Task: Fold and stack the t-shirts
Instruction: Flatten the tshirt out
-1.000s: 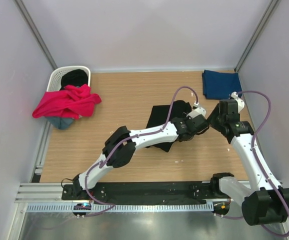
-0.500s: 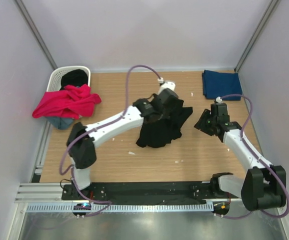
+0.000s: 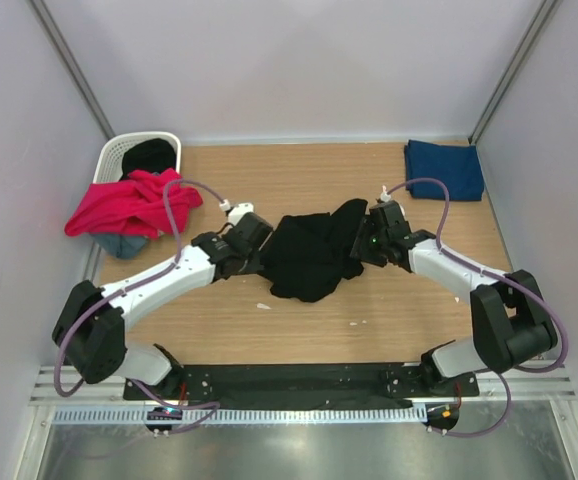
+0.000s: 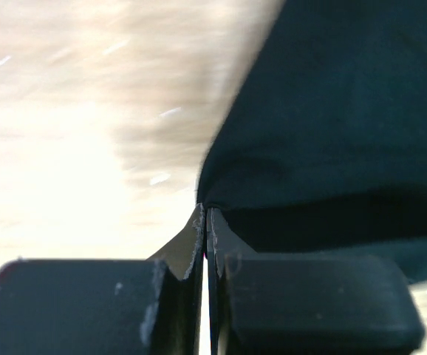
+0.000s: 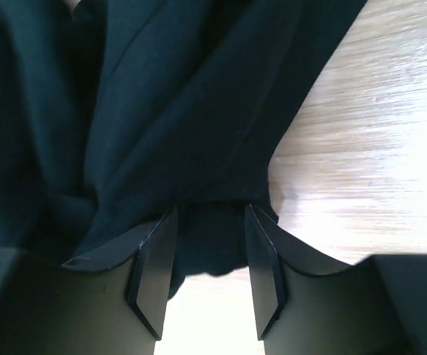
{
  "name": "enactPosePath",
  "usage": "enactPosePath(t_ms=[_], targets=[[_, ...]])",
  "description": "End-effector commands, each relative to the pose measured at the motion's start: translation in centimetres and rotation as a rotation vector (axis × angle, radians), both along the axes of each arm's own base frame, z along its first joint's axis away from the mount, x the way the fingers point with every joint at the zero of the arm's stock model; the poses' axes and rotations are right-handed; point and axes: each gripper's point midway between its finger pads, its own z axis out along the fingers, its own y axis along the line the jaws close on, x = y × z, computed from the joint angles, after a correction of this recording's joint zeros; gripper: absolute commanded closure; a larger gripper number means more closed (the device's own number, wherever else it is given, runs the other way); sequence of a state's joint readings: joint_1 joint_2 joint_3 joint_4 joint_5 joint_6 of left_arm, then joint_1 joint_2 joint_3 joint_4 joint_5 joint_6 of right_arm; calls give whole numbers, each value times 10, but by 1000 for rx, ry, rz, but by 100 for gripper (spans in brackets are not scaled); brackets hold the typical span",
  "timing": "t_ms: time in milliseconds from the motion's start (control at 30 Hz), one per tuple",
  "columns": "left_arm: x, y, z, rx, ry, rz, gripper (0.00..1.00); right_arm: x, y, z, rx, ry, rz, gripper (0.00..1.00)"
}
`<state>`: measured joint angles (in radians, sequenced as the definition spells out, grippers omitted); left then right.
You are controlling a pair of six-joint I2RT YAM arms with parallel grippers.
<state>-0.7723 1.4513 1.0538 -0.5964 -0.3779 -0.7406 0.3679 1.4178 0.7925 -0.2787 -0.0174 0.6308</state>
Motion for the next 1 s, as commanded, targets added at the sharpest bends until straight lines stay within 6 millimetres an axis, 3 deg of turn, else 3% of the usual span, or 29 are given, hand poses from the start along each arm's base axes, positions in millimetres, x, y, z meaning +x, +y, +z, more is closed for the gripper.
enactPosePath(t_ms=[0,100,233,333,433,600,700,733,833,900,933,967], targets=[[-6,40,7,-20,-39,168,100,23,-2,12,-4,-66,-93,52],[-21,84,9,30,-39,259,100,27,-10,14,-33,-85,-124,51],[-36,116,3,55,-25,318,100,36,-11,16,-73,-107,-104,50],[-43,125,-2,43,-7,328,100,44,-2,14,-93,-101,-59,45],[-45,128,0,28,-6,343,100,48,17,13,-122,-115,25,20],[-41,142,9,73,9,385,100,48,31,5,-192,-121,104,15],[-36,145,19,62,-15,403,100,49,24,-5,-238,-102,86,27],[-34,145,25,52,-28,409,100,52,18,-5,-262,-108,55,46],[-31,149,33,24,-54,436,100,58,8,-2,-297,-142,6,78],[-28,152,39,6,-72,448,100,65,8,7,-305,-182,11,88],[-28,154,43,2,-82,447,100,72,10,18,-305,-214,7,99],[-26,155,50,-3,-96,447,100,74,7,25,-327,-221,17,99]])
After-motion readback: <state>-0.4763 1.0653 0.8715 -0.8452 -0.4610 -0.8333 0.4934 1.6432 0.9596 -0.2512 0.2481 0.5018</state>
